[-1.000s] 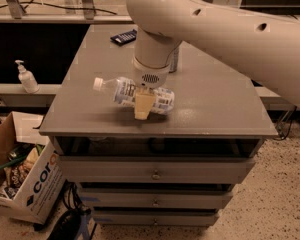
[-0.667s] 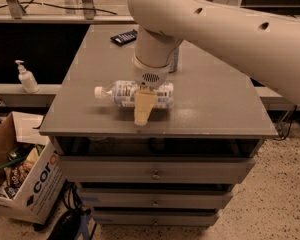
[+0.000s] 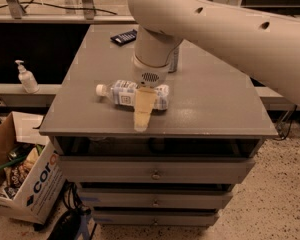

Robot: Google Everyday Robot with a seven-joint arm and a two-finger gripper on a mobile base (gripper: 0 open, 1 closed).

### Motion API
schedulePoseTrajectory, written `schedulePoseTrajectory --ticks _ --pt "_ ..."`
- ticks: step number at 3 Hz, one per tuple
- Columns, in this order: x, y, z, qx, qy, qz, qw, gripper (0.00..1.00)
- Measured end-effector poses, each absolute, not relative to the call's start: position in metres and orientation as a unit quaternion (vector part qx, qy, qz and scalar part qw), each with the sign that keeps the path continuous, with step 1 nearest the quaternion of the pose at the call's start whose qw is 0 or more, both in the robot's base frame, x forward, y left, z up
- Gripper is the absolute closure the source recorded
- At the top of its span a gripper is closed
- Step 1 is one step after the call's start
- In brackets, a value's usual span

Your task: Knock blue plastic bottle over

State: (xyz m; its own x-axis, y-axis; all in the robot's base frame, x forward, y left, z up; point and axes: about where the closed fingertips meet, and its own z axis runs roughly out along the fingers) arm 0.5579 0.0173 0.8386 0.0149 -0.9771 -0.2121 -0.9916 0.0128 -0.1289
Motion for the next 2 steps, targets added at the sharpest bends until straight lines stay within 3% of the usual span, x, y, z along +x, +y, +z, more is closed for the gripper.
schedulePoseTrajectory --ticks 2 --pt "0.5525 0.0105 0.8445 -0.667 0.724 0.048 0.17 0.0"
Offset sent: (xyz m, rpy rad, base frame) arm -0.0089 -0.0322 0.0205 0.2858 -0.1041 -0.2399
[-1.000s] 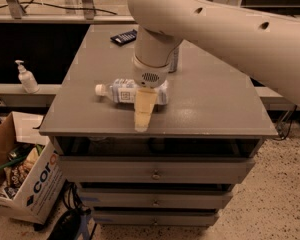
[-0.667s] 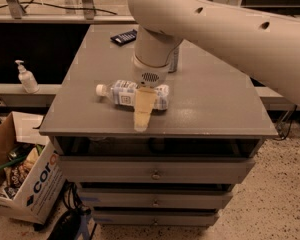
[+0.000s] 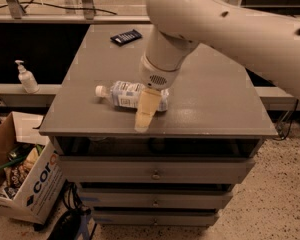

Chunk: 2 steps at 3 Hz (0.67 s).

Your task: Knock blue plastic bottle over

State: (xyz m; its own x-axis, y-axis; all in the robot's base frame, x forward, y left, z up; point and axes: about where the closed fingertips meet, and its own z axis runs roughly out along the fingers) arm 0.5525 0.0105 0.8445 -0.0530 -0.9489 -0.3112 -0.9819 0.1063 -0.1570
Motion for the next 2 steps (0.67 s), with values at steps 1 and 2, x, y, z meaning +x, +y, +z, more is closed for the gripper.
schedulePoseTrajectory --ticks 1,2 --pt "0.5501 0.0007 0.8499 -0.634 0.742 0.062 0.21 0.0" --pt "0.5509 0.0072 0.8462 -0.653 0.731 0.055 0.187 0.0"
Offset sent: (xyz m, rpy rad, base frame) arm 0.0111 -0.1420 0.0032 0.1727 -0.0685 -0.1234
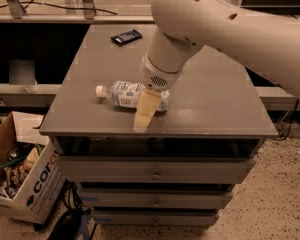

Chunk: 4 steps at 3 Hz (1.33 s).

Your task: Knock blue plastic bottle over

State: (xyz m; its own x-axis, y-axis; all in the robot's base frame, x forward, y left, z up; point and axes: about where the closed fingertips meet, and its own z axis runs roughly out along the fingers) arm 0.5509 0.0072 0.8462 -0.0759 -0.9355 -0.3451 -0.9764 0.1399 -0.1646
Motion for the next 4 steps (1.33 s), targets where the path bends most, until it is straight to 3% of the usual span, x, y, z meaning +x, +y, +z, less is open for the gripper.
schedulePoseTrajectory --ticks 2,4 --pt "0.561 0.004 0.841 -0.672 0.724 0.045 0.153 0.0" --pt "0.549 -0.09 0.84 -0.622 0.743 0.079 0.237 0.0"
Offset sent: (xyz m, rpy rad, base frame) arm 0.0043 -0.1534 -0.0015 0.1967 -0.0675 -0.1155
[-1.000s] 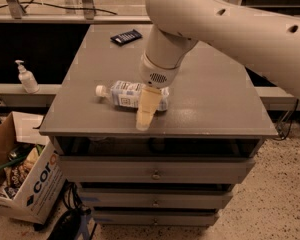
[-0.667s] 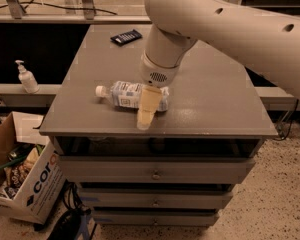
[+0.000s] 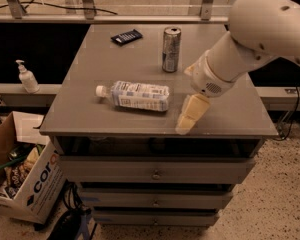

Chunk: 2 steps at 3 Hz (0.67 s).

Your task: Knock blue plastic bottle over

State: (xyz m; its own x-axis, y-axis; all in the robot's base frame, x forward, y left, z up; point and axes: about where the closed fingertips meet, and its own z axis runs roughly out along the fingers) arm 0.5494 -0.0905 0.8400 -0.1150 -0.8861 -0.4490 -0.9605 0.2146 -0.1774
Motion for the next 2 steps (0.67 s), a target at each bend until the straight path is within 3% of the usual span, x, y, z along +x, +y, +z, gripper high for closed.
schedulePoseTrajectory --ticks 1,2 --pt "0.5432 -0.1324 0.8383 -0.588 0.753 0.096 0.279 0.0" --pt "0.54 -0.1373 0.8408 -0.584 0.754 0.1 0.285 0.0"
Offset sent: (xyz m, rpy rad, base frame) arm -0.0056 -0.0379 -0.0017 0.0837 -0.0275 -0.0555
